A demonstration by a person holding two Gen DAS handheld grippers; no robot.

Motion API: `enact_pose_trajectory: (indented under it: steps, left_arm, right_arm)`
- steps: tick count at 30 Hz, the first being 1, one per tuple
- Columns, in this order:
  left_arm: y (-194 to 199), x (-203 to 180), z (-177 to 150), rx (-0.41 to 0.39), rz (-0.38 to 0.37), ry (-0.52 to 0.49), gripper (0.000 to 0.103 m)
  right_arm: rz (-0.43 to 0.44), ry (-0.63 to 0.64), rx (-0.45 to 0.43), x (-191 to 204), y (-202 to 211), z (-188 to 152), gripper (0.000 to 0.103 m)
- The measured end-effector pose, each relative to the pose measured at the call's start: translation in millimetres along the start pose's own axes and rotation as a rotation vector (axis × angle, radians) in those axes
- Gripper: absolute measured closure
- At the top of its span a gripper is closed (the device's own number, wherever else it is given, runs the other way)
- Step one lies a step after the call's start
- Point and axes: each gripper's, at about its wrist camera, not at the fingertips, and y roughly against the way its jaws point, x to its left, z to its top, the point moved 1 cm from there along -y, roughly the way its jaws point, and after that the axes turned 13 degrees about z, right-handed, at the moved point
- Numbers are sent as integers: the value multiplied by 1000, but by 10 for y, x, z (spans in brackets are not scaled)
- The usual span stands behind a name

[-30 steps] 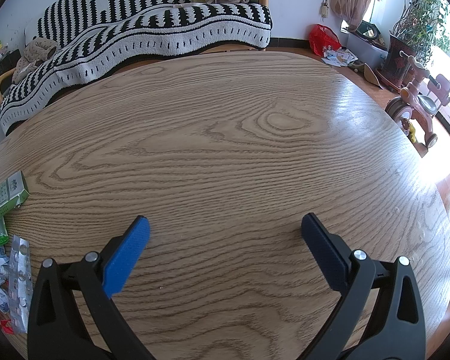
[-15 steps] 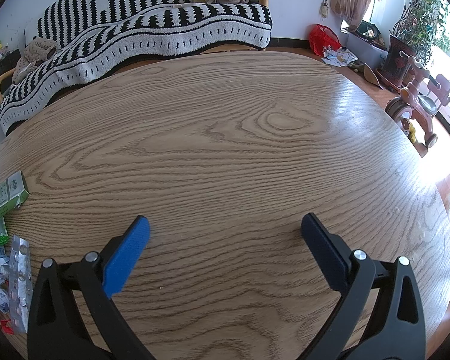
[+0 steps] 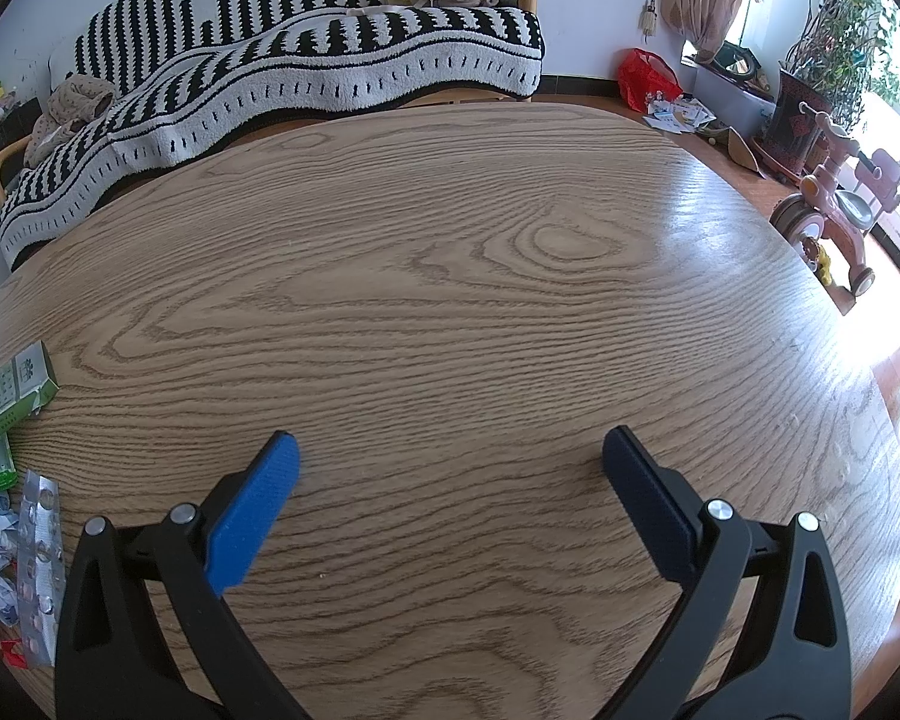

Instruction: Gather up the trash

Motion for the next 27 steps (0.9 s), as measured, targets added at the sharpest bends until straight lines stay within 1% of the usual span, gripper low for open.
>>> enact_pose_trajectory:
  steps: [3,6,7,9,10,11,13,14,16,20,22,25,27]
  left_arm:
    - [-1,4,0,0,1,3,6]
    - [75,-46,13,12,-2,-12,6]
    - [146,-66,24,-3,0,-17,6]
    - [336,-109,55,-46,-2,-21,6]
    - [447,-156,55,-57,-17,-17,6]
    - [592,-212,68,-67,-52,-6,6]
    - [803,-327,61,-80,-116,-1,6]
    - [949,-430,47,-86,-146,-15,6]
    - [1166,-613,-13,-103,-179,-53,6]
    - [1602,-1029,-184,-153,-226,-154,6]
    - [1756,-1194,-246,-167,-237,-186,6]
    - [1883,-1345,-345,-172,-257,-219,6]
    - [1897,-1410,-352,-164,-265,-223,6]
  right_arm:
    - [-5,2,-1,8,7,-12,6]
    - [-31,-6,6,71,51,-47,6]
    - [-27,-4,-4,120,87,-28,6]
    - [-18,15,-32,298,288,-26,6]
    - [-10,32,-41,415,366,-37,6]
    - [3,57,-52,573,477,-53,6]
    - [39,119,-74,911,729,-112,6]
    - [55,148,-83,1077,840,-134,6]
    - [94,189,-100,1358,1026,-187,6]
    - [243,256,-150,2002,1483,-346,6]
    - [294,301,-163,2305,1641,-466,6]
    - [349,362,-142,2666,1725,-627,6]
    - [365,378,-129,2820,1732,-716,6]
